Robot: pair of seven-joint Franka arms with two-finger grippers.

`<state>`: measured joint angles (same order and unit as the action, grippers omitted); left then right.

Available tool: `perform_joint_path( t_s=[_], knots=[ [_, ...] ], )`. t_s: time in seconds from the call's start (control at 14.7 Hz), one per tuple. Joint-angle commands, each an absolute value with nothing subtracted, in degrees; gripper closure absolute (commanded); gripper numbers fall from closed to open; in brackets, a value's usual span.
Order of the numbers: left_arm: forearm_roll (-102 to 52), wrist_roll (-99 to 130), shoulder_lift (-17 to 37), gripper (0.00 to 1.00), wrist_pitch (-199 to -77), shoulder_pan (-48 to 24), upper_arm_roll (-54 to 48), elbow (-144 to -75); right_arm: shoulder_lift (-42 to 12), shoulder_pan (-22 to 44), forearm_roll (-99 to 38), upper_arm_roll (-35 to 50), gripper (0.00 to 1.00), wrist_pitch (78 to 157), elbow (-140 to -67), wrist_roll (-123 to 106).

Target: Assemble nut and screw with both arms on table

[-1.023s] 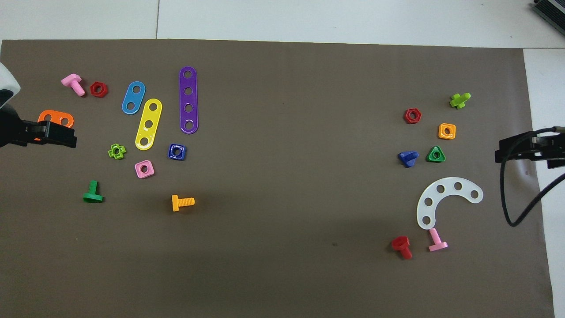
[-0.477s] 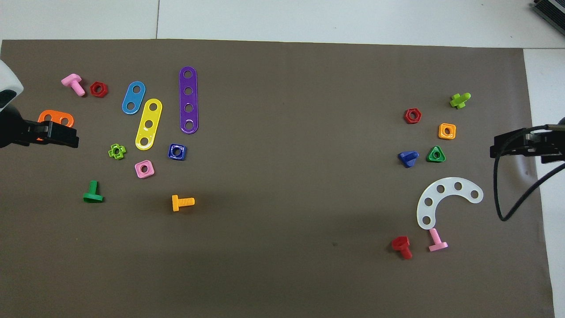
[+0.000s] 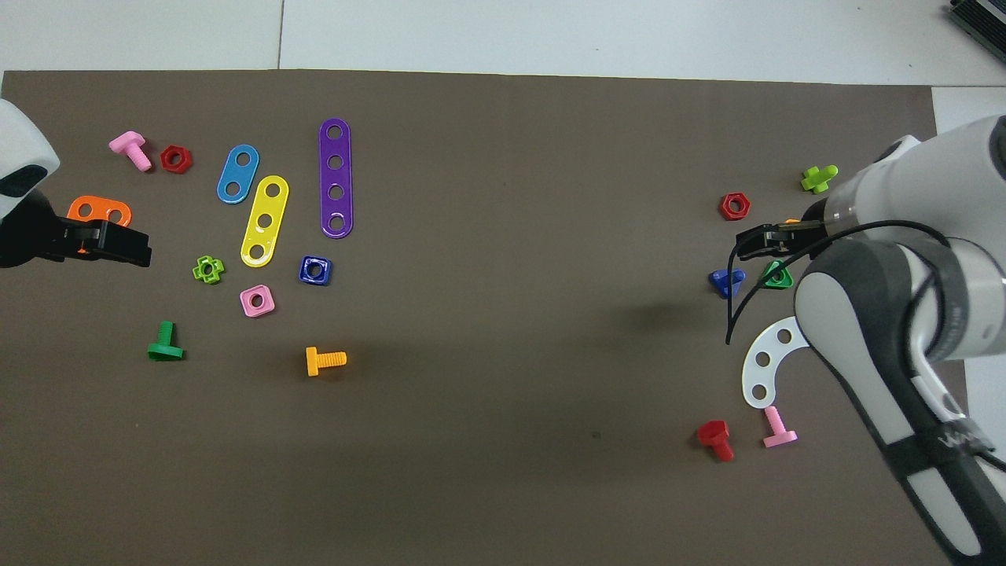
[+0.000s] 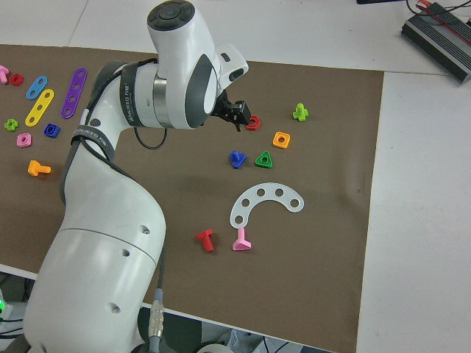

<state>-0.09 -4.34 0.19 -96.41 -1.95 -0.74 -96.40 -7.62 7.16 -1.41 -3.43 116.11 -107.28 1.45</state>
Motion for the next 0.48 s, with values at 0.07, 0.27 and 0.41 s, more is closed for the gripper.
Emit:
perform_joint_path(
  t_s=[0.07,0.27,0.41],
  knots=[
    [0.4,-2.7,-1.1,0.04,-100.6,-4.1,-0.5,-101.1,-9.5,6.6,-5.3,-3.3,0.00,129.3,-116.4,-8.8],
    [0.4,6.2,2.8,0.08,-104.7,-8.9,-0.5,-101.2,-11.2,5.8,-5.4,-3.3,0.00,133.7,-119.3,-14.3],
    [0.3,10.1,5.7,0.09,-108.8,-10.5,-0.6,-101.8,-11.3,5.6,-5.4,-3.3,0.02,135.4,-120.7,-15.0]
  ],
)
